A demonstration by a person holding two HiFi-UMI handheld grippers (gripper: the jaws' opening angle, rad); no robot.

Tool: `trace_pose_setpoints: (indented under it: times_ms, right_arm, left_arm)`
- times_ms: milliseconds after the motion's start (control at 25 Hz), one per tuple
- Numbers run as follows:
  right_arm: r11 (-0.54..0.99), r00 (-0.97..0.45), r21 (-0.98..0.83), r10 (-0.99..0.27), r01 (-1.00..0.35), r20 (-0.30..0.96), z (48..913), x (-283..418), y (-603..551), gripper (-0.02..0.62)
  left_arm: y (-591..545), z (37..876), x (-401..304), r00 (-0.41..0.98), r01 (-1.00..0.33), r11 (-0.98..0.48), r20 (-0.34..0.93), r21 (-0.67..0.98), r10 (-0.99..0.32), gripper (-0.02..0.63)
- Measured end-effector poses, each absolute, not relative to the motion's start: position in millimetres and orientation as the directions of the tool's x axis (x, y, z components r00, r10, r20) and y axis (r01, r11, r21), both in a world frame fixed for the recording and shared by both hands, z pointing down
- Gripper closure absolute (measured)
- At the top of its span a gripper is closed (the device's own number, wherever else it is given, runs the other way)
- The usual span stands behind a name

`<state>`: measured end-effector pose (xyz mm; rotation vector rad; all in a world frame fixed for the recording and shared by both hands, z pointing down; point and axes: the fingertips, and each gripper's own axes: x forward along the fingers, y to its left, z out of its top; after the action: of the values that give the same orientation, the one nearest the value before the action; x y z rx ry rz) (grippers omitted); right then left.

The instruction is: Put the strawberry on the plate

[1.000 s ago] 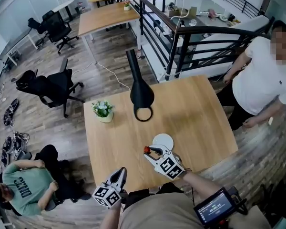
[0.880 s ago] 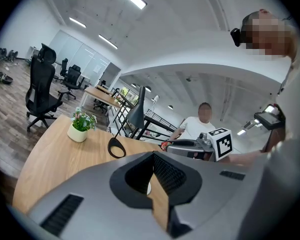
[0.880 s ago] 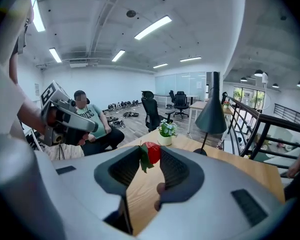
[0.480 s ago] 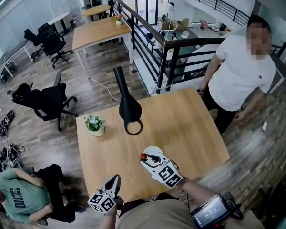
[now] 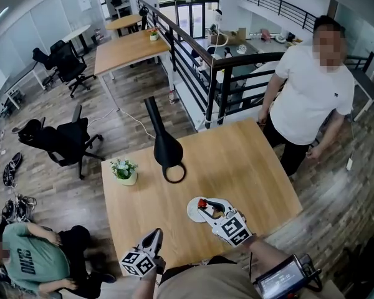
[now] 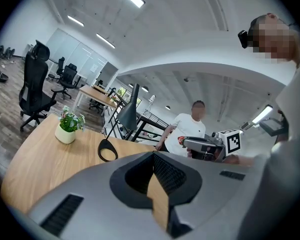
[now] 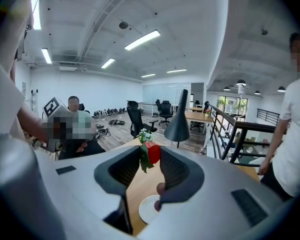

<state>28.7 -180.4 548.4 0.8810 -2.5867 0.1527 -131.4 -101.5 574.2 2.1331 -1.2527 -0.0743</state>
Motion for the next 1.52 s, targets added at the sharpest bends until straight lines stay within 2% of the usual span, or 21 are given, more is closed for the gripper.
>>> trace_pose_setpoints:
  times_ms: [200, 560, 960, 1520]
  right_arm:
    - [0.764, -0.686, 0.039, -0.599, -0.644, 0.413, 558, 53, -190, 0.474]
    - [0.757, -0.648, 0.016, -0.570, -0.653, 0.505, 621, 73, -196, 0.474]
    - [0.777, -0.604, 0.000, -0.489, -0.630, 0.629, 699, 69, -203, 0.474]
    - [0.813, -0.547, -0.059, -0.334, -0.580, 0.768, 810, 41, -209, 0.474]
  left_arm:
    - [-104, 582, -128, 0.540, -0.764, -0.320, 0.285, 0.560, -0.792, 0.603]
    - [-107, 604, -125, 0.526, -0.795, -0.297, 0.358, 0.529, -0.772, 0.603]
    - [-110, 638, -133, 0.496, -0.822, -0.247, 0.432, 0.513, -0.754, 0.603]
    - [-112, 650, -148, 0.486, -0.832, -0.224, 0.471, 0.508, -0.736, 0.603]
